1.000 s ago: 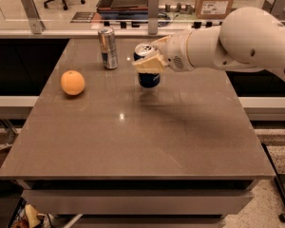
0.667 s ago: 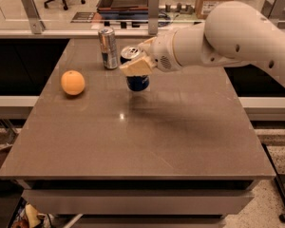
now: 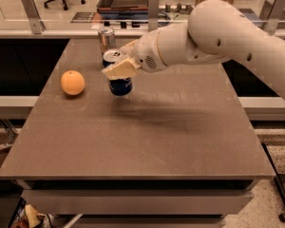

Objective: Move pepsi can near orange

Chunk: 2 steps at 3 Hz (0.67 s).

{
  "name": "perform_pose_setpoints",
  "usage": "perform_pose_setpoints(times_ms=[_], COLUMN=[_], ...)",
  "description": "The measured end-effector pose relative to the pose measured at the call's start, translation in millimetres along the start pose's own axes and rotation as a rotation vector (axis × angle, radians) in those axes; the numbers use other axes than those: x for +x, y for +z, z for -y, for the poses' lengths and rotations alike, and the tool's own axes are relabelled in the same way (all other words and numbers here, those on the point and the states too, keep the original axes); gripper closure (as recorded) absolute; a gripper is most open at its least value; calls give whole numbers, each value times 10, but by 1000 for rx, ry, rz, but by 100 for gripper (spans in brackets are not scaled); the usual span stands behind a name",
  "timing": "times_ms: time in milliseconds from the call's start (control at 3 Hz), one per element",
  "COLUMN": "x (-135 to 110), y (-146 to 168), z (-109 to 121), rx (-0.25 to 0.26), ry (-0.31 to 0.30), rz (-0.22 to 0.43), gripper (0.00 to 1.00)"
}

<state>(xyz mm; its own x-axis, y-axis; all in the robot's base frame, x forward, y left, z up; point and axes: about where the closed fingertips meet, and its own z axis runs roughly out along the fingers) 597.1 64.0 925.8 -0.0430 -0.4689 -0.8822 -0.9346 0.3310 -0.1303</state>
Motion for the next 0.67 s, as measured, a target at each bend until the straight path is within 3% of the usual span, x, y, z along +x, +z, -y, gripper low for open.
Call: perform_pose_setpoints(times_ms=[667], x=[70], y=[399], z=[-76], rx=[-124], ry=[50], rz=[52], gripper=[100])
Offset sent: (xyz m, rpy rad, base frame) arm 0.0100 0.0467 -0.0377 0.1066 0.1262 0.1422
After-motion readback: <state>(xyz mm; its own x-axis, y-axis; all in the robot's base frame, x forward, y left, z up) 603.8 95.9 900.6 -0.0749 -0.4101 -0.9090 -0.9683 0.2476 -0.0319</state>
